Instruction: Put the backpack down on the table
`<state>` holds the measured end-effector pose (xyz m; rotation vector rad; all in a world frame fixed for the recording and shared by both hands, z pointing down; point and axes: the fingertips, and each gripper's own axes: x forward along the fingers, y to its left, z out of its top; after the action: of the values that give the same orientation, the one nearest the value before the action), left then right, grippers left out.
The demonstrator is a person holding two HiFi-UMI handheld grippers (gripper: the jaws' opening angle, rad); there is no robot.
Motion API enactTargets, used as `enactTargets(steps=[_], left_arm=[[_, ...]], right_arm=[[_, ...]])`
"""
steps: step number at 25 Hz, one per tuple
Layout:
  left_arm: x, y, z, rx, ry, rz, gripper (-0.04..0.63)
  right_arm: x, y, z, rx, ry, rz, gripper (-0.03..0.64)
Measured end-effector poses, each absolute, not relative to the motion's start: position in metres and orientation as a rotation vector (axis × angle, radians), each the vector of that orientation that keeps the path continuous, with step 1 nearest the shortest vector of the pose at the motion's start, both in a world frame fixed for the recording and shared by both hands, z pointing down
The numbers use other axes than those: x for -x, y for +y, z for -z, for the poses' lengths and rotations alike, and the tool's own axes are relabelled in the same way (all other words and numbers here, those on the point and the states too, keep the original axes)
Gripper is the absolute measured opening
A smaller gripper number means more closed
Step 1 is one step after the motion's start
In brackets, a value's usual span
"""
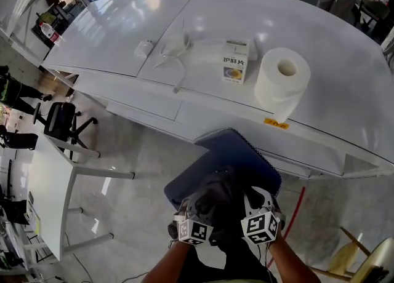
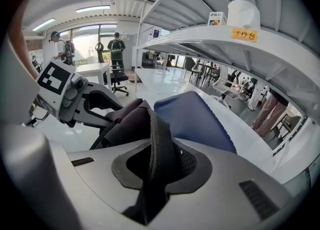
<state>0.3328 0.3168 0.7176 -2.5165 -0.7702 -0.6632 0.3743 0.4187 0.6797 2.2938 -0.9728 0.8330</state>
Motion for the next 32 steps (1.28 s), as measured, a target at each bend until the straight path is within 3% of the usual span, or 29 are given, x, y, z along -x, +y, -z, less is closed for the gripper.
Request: enactTargets(steps=[6, 11, 24, 32], left_arm=[[-0.330, 0.300, -0.674, 2.481, -0.753, 0.576, 0.058], [-0.332, 0.288, -0.617, 2.706, -0.620, 0.510, 0.052], [-0.246, 0.185, -0.572, 2.758, -0.356, 0.504, 0.052], [-0.242, 0.091, -0.494, 2.775, -0.273, 0.251, 0.052]], right_arm=[[-0.369, 0.414, -0.665, -2.348, -0.999, -0.803, 0.025], [-0.355, 0.393, -0.635, -2.436, -1.040, -0.683, 0.025], [-0.293, 0.261, -0.564, -2.224, -1.351, -0.519, 0.025], [-0.297, 0.166, -0.477, -2.189, -1.401, -0.356, 0.025]])
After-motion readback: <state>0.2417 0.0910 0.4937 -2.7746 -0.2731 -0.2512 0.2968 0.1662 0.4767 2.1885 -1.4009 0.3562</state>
